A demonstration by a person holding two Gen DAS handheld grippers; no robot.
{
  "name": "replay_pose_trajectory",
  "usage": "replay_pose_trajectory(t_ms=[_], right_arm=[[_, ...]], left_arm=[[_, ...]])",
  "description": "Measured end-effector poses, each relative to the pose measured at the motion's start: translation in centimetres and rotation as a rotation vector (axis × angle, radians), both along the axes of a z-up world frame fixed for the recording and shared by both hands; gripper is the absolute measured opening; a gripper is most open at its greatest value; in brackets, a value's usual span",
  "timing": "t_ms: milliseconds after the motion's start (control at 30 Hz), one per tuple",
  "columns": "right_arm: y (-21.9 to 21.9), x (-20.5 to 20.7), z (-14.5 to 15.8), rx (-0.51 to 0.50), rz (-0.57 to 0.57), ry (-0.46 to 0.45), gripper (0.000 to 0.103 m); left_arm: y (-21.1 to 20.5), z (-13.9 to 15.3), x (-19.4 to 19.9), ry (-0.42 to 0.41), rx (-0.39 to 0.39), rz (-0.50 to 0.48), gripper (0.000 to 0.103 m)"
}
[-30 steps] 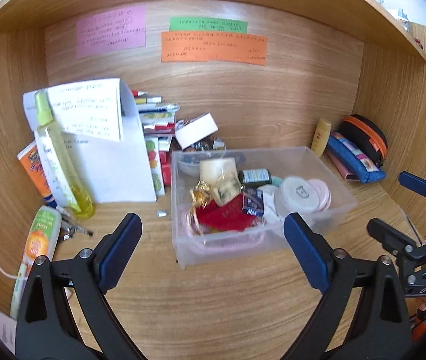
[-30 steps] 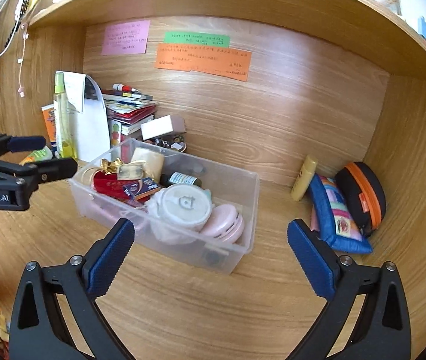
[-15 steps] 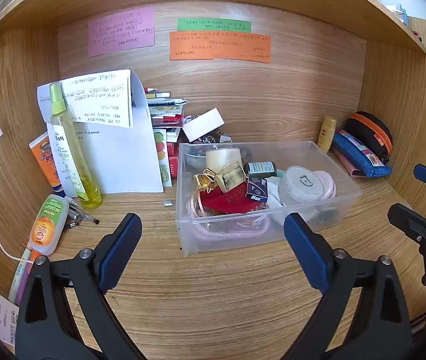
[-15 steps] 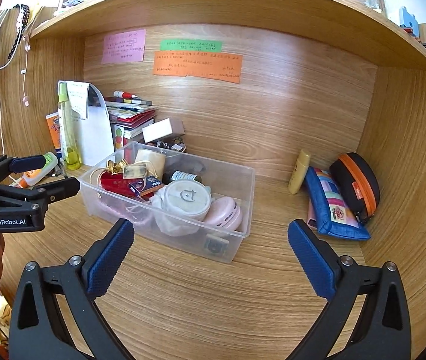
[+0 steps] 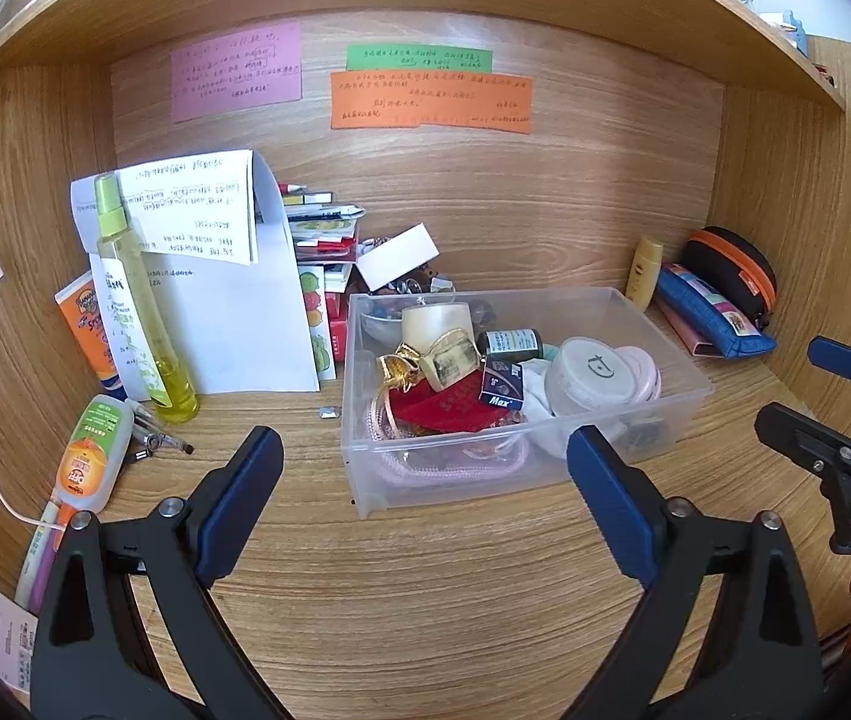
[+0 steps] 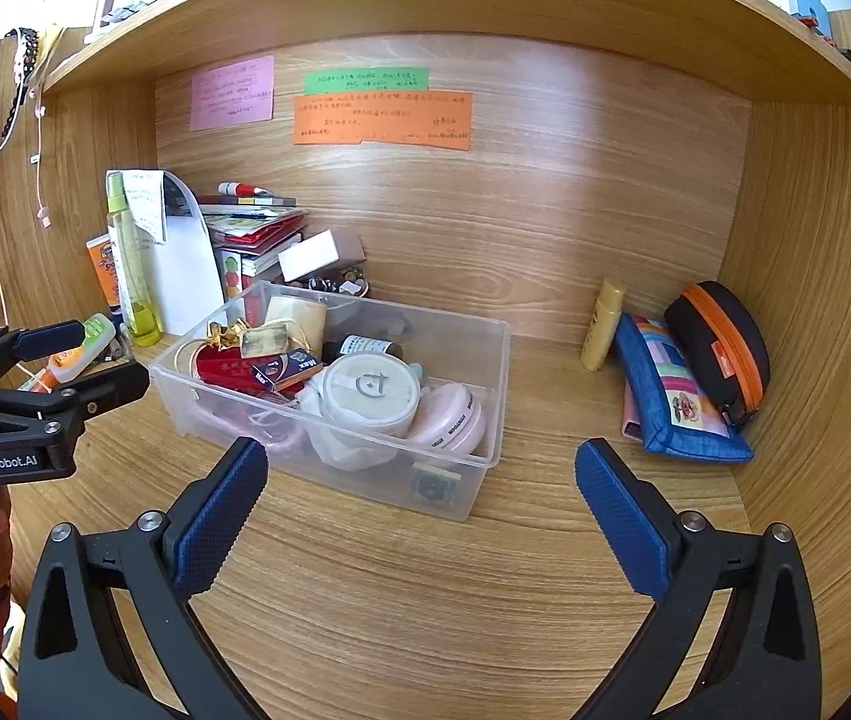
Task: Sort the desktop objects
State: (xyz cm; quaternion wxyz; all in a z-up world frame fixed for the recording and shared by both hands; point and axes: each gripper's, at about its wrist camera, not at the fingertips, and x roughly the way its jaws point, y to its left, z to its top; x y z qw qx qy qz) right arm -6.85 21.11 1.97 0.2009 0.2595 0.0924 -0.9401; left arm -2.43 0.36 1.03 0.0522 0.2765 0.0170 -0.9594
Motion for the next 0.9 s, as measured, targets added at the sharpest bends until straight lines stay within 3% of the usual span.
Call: replay_pose_trajectory(t_ms=[900], right_arm=[[-0.34, 0.55, 0.14, 0.001, 0.019, 0.014, 0.102]], left_arm=[[0.31, 0.55, 0.21, 0.008, 0.050, -0.037, 0.097]])
